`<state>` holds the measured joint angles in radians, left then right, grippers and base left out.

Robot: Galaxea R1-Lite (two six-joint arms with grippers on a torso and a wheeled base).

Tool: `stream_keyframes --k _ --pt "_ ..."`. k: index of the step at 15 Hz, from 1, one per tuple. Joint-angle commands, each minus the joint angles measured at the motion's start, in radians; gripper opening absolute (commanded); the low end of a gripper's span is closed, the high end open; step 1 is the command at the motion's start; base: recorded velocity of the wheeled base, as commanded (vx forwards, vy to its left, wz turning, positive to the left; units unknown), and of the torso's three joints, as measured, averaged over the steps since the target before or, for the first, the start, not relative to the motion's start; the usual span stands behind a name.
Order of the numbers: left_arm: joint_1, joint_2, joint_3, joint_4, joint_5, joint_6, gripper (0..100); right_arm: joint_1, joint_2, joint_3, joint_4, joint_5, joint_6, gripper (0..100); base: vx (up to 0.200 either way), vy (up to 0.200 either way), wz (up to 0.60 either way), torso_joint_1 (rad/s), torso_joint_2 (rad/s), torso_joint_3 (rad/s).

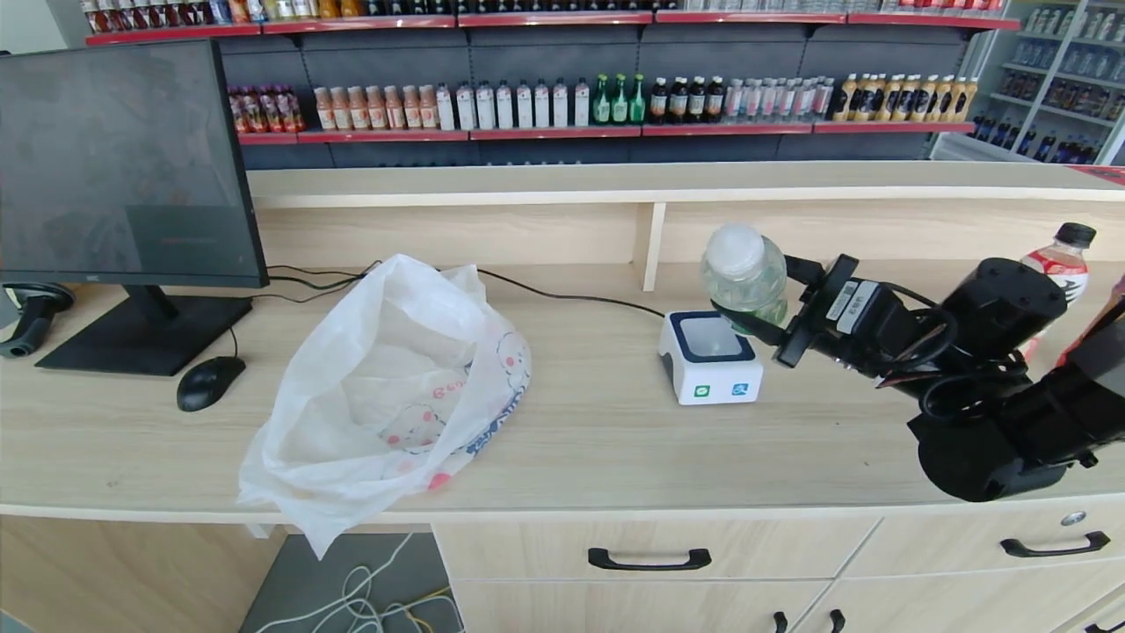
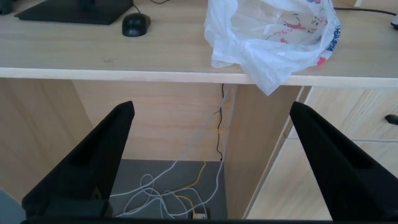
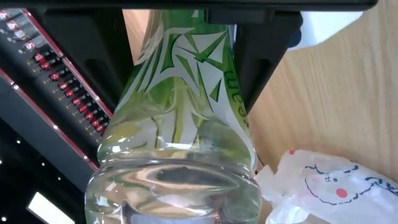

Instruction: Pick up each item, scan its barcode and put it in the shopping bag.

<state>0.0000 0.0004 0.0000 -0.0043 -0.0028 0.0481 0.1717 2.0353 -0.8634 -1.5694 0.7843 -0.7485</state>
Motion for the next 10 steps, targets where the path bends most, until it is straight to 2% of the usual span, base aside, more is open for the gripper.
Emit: stream_keyframes --k 1,5,10 --pt "-0.002 0.000 0.000 0.000 0.000 -0.001 100 0.005 0.009 -0.019 -0.001 0.013 0.000 0 0.000 0.000 0.00 0.000 0.00 0.000" --pt "-0.002 0.000 0.000 0.000 -0.002 0.026 100 0.061 0.051 -0.080 -0.001 0.010 0.000 0 0.000 0.000 0.00 0.000 0.00 0.000" --pt "-0.002 0.000 0.000 0.000 -0.003 0.033 100 0.058 0.063 -0.100 -0.001 0.044 -0.017 0 0.000 0.000 0.00 0.000 0.00 0.000"
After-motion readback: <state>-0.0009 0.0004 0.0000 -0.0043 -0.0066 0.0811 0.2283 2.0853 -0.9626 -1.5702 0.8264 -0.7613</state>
